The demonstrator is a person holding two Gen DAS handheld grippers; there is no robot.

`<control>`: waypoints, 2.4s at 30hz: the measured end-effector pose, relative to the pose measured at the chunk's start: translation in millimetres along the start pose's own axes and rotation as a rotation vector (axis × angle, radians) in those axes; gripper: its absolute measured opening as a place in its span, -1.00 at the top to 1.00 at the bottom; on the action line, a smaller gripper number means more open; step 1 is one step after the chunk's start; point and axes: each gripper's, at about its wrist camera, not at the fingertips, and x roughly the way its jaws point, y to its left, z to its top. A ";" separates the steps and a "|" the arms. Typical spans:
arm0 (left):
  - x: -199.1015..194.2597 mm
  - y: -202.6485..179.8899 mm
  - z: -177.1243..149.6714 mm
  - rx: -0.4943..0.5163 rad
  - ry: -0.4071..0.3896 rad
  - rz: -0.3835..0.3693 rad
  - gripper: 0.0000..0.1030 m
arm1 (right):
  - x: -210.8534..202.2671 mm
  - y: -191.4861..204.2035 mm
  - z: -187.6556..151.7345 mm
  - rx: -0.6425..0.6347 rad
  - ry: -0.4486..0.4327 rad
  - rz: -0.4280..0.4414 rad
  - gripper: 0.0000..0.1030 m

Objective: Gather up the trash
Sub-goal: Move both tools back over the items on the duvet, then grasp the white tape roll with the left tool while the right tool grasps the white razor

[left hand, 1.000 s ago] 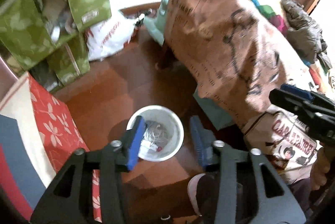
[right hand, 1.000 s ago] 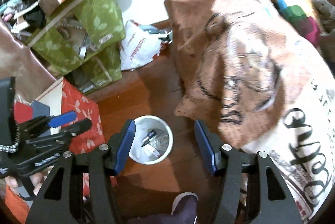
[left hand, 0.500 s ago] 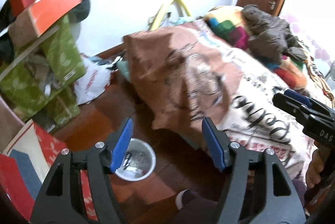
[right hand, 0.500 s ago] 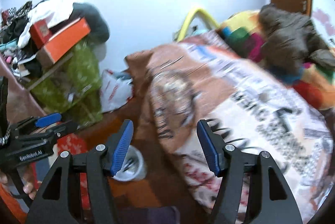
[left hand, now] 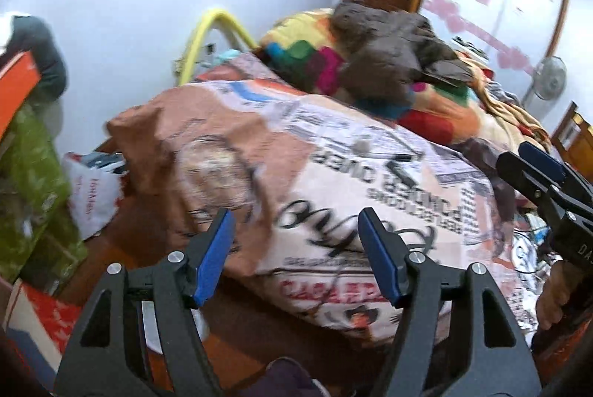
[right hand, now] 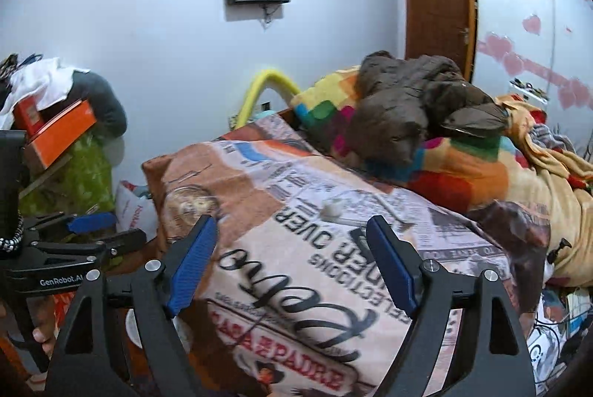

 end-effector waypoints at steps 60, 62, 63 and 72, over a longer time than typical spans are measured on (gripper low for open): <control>337.8 -120.5 79.3 0.153 0.215 -0.034 0.27 | 220.9 -197.0 -32.4 0.315 0.335 -0.241 0.66; 330.7 -119.1 80.5 0.149 0.195 -0.039 0.27 | 213.1 -198.3 -30.9 0.317 0.323 -0.240 0.66; 325.8 -117.7 81.6 0.139 0.187 -0.050 0.27 | 205.9 -199.0 -29.2 0.314 0.313 -0.241 0.66; 265.1 -112.6 89.4 0.134 0.142 -0.097 0.27 | 162.0 -175.9 -9.4 0.251 0.250 -0.263 0.66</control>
